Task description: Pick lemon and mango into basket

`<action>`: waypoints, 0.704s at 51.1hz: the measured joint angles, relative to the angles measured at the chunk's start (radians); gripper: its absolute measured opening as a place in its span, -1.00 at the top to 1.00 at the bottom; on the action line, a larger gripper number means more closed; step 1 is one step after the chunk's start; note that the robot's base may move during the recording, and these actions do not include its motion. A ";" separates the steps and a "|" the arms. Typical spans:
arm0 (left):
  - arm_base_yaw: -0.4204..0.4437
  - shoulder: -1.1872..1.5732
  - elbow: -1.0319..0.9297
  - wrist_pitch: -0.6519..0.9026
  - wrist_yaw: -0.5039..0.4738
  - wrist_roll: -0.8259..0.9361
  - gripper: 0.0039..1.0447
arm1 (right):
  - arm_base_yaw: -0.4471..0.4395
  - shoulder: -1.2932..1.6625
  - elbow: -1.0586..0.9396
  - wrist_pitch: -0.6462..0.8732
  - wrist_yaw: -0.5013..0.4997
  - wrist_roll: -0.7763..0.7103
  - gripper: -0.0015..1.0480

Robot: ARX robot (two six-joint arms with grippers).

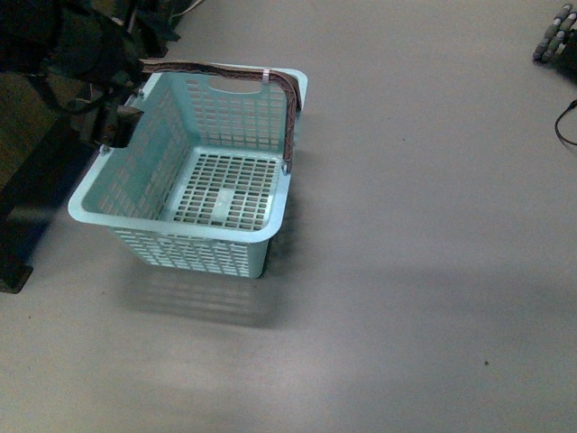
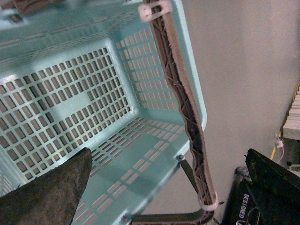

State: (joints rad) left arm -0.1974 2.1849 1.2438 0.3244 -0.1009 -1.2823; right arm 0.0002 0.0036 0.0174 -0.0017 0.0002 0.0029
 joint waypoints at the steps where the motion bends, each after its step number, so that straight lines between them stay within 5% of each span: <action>1: -0.005 0.029 0.029 -0.010 -0.005 -0.009 -0.87 | 0.000 0.000 0.000 0.000 0.000 0.000 -0.83; 36: -0.052 0.431 0.601 -0.172 -0.048 -0.096 -0.87 | 0.000 0.000 0.000 0.000 0.000 0.000 -0.83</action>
State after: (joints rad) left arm -0.2493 2.6156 1.8446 0.1520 -0.1490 -1.3781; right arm 0.0002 0.0036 0.0174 -0.0013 0.0002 0.0029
